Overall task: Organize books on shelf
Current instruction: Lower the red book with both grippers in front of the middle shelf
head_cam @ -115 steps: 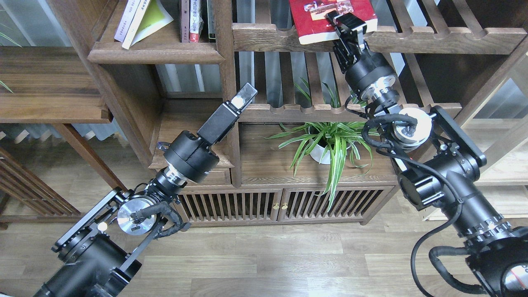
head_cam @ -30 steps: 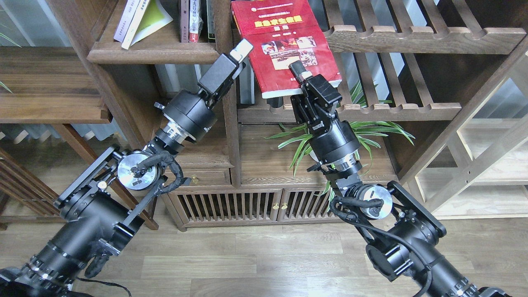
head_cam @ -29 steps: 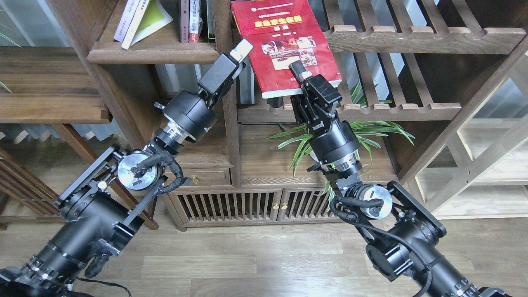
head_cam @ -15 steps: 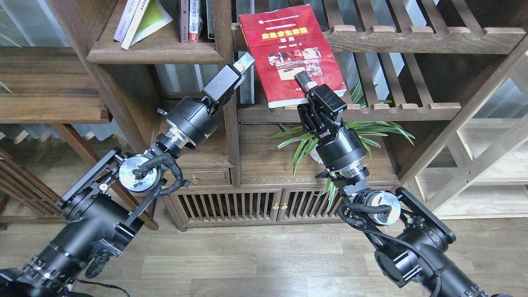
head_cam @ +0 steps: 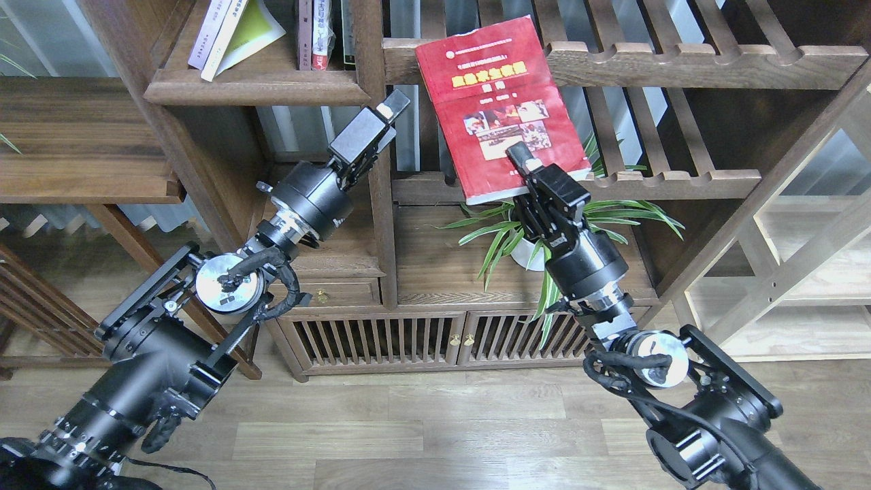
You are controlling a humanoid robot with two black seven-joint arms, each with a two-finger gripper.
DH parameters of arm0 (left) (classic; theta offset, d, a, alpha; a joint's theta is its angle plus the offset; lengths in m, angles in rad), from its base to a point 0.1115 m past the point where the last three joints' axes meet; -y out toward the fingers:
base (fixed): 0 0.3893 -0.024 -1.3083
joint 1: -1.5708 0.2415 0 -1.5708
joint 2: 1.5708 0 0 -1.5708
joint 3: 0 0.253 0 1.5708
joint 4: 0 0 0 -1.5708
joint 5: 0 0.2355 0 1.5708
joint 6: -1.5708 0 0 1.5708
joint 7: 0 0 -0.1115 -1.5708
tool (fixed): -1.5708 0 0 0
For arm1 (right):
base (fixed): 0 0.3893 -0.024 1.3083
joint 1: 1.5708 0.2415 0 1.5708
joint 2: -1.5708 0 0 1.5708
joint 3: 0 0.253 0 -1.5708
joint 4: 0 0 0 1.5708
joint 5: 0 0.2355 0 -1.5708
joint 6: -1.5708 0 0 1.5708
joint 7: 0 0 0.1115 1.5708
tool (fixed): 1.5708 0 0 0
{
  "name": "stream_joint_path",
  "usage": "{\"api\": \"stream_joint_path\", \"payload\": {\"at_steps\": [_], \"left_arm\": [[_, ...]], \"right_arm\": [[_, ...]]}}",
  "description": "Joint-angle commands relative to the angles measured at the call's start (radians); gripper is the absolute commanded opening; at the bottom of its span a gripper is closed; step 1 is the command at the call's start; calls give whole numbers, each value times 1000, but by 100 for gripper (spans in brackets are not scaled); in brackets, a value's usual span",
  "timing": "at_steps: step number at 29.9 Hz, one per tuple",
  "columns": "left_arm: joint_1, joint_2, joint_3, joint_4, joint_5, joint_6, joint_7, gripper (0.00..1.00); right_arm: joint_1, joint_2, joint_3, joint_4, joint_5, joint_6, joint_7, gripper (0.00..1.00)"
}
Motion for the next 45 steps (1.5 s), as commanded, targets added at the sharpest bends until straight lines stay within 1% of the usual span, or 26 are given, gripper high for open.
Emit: {"api": "stream_joint_path", "payload": {"at_steps": [1,11,17,26,29,30,32,34,36,37,39,41,43,45], "left_arm": [[3,0,10,7,-7,-1,1,97],[-22,0,101,73,-106,-3,-5,97],[-43,0,105,73,-138,-12,0,98],[-47,0,105,61,-186,-41,1,98],[-47,0,107,58,-188,-51,24,94],[-47,0,105,58,-189,-61,38,90],[-47,0,110,58,-188,-66,60,87],[-37,0,113,53,-189,-74,92,83],[-19,0,114,52,-189,-113,113,70],[-11,0,113,52,-189,-142,118,61],[1,0,113,52,-189,-150,120,42],[10,0,113,55,-191,-150,120,33],[19,0,113,52,-192,-150,118,21],[19,0,111,56,-214,-150,118,13]], "right_arm": [[0,6,-1,0,-3,0,-1,1],[9,69,-1,0,-95,0,-1,1],[3,86,-4,0,-135,0,-1,1],[-2,110,-81,0,-170,0,-1,1],[-3,123,-84,0,-181,0,-1,1],[-5,123,-84,0,-181,0,-1,1],[-6,118,-84,0,-181,0,-1,1],[-6,112,-81,-1,-181,0,-1,1],[-9,110,-74,-1,-181,0,-1,1],[-9,109,-72,-1,-181,0,-1,1],[-9,107,-70,-1,-181,0,-1,1],[-9,106,-69,-1,-181,0,-1,1],[-9,106,-67,-1,-181,0,-1,1],[-9,107,-64,-1,-181,0,-1,1]]}}
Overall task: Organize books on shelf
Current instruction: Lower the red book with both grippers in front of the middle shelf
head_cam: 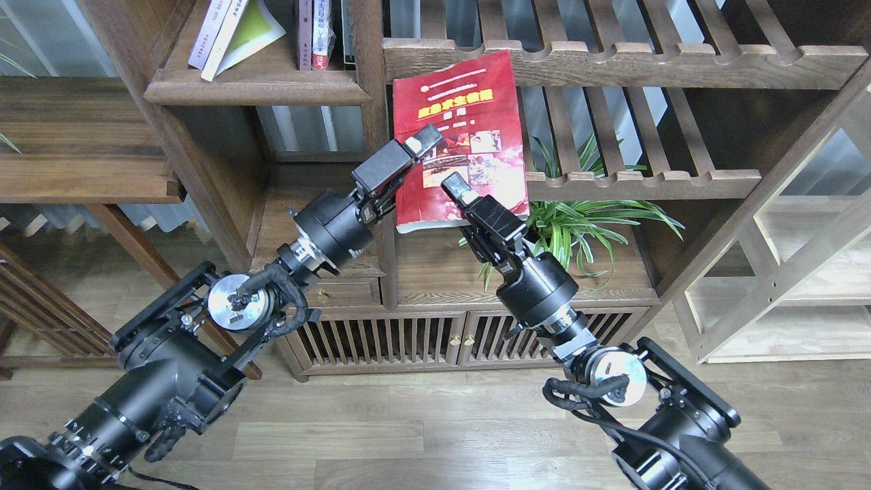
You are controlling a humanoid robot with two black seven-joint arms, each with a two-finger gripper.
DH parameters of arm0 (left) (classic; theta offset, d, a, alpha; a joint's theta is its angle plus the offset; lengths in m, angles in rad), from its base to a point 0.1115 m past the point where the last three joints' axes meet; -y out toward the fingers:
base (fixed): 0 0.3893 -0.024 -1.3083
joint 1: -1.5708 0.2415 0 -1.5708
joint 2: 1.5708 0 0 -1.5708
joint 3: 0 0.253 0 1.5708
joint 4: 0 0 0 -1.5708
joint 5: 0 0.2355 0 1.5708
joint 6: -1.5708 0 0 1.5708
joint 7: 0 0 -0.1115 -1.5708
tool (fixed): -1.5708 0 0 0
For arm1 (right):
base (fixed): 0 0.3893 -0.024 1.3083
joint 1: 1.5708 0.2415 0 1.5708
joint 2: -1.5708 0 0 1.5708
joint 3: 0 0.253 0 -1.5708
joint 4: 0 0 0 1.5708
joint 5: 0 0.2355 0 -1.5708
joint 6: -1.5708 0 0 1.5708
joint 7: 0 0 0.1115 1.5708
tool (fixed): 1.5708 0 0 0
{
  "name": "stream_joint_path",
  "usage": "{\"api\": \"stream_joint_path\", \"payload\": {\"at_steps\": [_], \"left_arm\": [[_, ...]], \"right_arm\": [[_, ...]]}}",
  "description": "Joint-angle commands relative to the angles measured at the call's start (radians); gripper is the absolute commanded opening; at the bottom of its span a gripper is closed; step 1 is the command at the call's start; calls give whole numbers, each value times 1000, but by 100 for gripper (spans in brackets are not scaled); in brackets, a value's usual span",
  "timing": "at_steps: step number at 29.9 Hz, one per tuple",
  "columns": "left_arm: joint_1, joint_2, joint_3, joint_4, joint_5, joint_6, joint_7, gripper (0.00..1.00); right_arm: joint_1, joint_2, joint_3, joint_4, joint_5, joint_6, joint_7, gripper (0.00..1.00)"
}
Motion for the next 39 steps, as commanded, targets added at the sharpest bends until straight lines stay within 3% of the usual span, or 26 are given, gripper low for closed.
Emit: {"api": "stream_joint_path", "payload": {"at_steps": [1,2,10,17,24,39], "left_arm": [[5,1,-7,6,-34,0,-3,9],[5,1,-7,6,-51,0,-2,5],[2,1,-5,1,-59,0,-2,0],[3,1,-5,-4,-59,0,-2,0],[3,1,4,-4,-56,0,0,0],[-2,1,4,-48,-7,0,41,0]], "right_arm": [[0,1,4,0,1,0,0,1],[0,1,4,0,1,0,0,1],[0,1,5,0,1,0,0,1],[-2,-16,28,-3,0,0,0,6],[-26,-39,109,-5,3,0,2,38],[-26,-45,264,-31,4,0,2,53]]}}
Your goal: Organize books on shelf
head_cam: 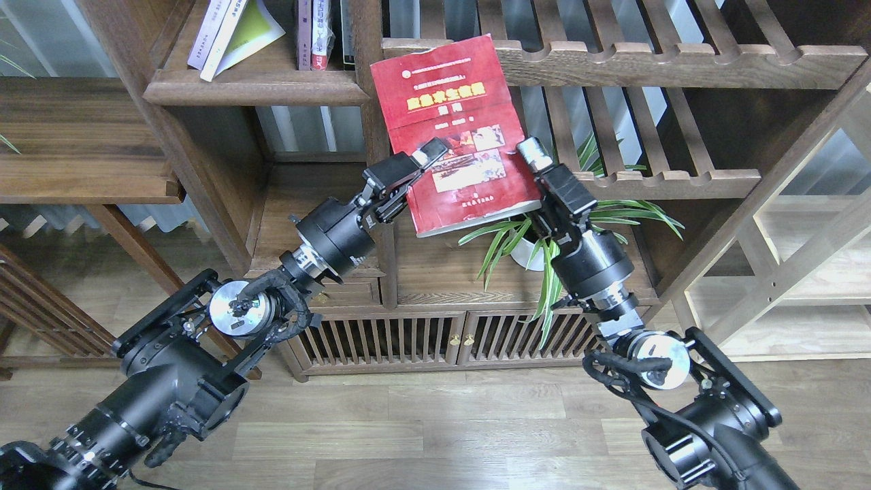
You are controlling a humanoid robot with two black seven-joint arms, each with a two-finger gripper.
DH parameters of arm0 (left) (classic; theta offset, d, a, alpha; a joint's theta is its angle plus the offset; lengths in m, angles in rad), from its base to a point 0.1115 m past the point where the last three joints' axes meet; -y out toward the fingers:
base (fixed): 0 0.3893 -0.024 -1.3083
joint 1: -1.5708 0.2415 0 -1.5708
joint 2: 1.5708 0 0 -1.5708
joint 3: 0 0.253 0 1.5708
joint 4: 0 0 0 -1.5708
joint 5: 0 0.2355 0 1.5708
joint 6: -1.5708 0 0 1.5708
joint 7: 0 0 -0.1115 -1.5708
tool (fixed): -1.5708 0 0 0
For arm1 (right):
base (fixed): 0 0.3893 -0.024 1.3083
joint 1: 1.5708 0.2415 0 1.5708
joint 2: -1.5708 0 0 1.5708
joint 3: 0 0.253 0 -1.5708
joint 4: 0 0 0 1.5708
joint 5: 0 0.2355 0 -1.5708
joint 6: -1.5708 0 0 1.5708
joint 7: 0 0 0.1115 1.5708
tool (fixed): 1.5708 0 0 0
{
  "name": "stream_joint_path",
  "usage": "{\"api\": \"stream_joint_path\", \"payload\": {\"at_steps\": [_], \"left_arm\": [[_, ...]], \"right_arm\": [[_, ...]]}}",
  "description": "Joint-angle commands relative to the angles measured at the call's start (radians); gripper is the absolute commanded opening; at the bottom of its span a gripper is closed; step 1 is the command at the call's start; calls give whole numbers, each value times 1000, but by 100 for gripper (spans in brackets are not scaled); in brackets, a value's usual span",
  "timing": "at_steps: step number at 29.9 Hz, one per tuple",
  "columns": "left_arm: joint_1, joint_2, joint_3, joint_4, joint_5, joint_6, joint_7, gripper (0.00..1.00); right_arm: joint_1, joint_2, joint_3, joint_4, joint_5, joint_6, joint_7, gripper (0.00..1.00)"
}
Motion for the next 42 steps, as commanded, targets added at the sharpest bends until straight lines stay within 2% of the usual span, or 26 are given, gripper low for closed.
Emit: {"api": "stream_joint_path", "payload": {"at_steps": [1,8,12,16,24,27,42], "left_arm": [[-2,0,0,-39,50,0,2,0],[0,0,-17,-153,176,0,-3,0],[4,52,-31,-252,248,0,-15,0],[7,101,-100,-355,361,0,-15,0],[15,103,-236,-570,553,0,-15,0],[52,103,-281,-644,610,0,-14,0],[167,104,-615,-647,743,0,-7,0]], "right_arm": [[0,-2,53,-22,3,0,0,54],[0,-30,81,-54,3,0,2,54],[2,-37,81,-74,3,0,0,54],[9,-39,79,-85,3,0,0,54],[18,-39,76,-108,1,0,2,54],[20,-39,76,-112,3,0,0,54],[22,-33,67,-157,3,0,2,54]]}}
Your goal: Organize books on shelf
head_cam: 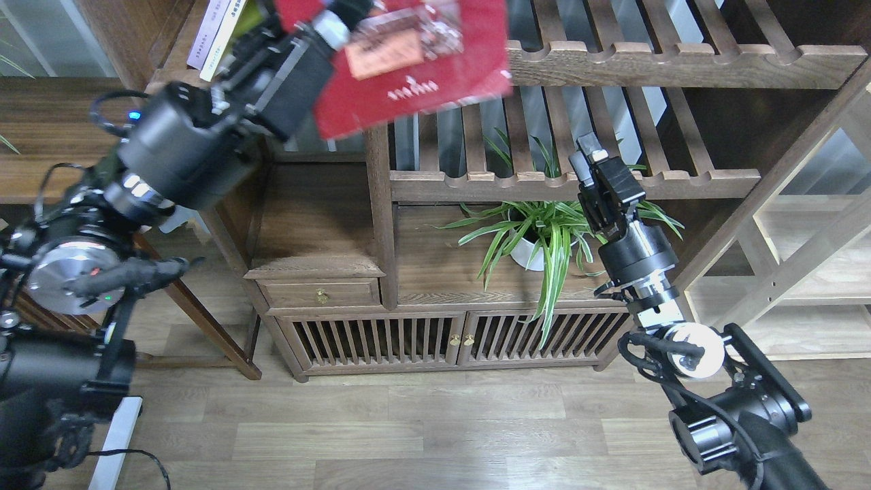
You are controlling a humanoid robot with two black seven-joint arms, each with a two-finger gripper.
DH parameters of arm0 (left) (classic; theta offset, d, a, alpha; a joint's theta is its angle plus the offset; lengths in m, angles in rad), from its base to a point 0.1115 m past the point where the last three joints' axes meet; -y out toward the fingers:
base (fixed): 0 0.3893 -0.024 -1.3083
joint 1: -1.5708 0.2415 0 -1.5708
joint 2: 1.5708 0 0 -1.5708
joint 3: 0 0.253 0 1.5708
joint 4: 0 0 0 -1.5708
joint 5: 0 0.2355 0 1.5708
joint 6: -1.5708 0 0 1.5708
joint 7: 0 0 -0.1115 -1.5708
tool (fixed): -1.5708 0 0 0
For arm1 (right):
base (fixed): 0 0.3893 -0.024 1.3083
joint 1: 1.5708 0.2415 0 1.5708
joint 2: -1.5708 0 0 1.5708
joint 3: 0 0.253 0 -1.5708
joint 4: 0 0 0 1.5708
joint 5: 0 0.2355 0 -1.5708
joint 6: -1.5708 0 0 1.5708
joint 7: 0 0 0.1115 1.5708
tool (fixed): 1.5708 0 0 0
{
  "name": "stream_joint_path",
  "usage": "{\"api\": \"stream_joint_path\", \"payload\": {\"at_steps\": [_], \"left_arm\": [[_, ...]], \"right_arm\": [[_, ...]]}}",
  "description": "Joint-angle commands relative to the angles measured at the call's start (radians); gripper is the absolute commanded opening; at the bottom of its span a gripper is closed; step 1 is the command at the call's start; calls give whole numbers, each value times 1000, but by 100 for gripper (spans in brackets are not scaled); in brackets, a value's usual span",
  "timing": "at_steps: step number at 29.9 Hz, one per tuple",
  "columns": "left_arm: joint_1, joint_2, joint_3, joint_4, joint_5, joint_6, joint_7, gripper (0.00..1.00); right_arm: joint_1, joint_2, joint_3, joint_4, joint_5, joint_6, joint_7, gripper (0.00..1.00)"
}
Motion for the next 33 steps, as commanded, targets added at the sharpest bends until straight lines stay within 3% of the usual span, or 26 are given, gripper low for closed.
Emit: {"api": "stream_joint_path", "payload": {"at_steps": [1,11,23,33], "left_arm": [[34,0,-79,0,5,0,1,0],[59,2,-227,11,44,4,-2,0],[53,2,-326,32,51,194,-7,0],[48,94,-340,52,51,247,2,0]], "right_arm": [[2,4,-4,-17,0,0,0,54],[7,10,-6,-58,0,0,0,54],[39,13,-7,-95,0,0,0,54],[33,16,-9,-101,0,0,0,54]]}}
